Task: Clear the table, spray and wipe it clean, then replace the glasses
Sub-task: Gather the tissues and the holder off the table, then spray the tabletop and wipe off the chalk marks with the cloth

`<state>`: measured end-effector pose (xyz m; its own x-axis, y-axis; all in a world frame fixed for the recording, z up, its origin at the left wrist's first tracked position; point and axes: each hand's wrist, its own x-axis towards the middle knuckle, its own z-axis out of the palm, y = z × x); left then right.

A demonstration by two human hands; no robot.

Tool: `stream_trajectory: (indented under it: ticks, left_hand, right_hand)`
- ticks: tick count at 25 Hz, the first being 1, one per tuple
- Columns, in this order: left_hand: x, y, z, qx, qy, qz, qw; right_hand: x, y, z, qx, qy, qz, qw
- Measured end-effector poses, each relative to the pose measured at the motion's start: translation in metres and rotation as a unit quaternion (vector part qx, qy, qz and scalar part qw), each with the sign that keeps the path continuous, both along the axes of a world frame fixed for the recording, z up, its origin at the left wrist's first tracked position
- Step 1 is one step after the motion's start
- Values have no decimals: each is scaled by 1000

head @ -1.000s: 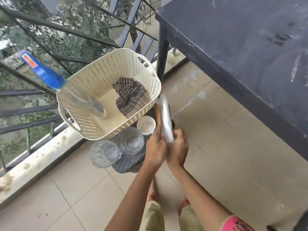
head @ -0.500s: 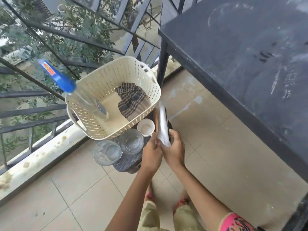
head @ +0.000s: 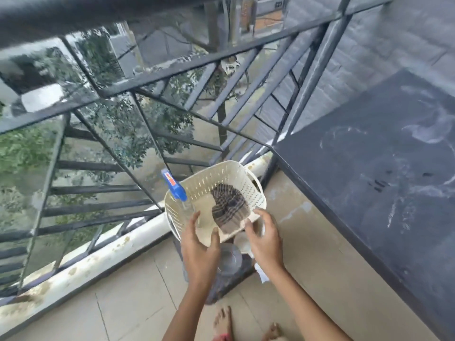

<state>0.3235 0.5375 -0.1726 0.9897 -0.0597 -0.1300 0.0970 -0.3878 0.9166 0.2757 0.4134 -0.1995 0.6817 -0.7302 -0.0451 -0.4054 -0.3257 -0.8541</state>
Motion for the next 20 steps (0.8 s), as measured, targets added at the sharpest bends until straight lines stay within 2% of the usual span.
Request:
stream_trajectory:
  ticks: [2,7,13,18,20]
  left_hand:
    - [22,8,-2,33,-14,21,999]
    - [77,7,-39,40,13,34,999]
    - [121,-5,-78,-22,-26,45,998]
    - [123,-9,-91,-25,-32,52,998]
    - [120,-11,-91,13,-35,35,999]
  right_hand:
    - [23,0,-8,-19,58,33,998]
    - [92,-1,-64,0,210,132,969]
    - [150,-1,-152,-22,348,190,918]
    - [162,8,-184,-77,357,124,923]
    - [165,7,-186,-52,336,102,935]
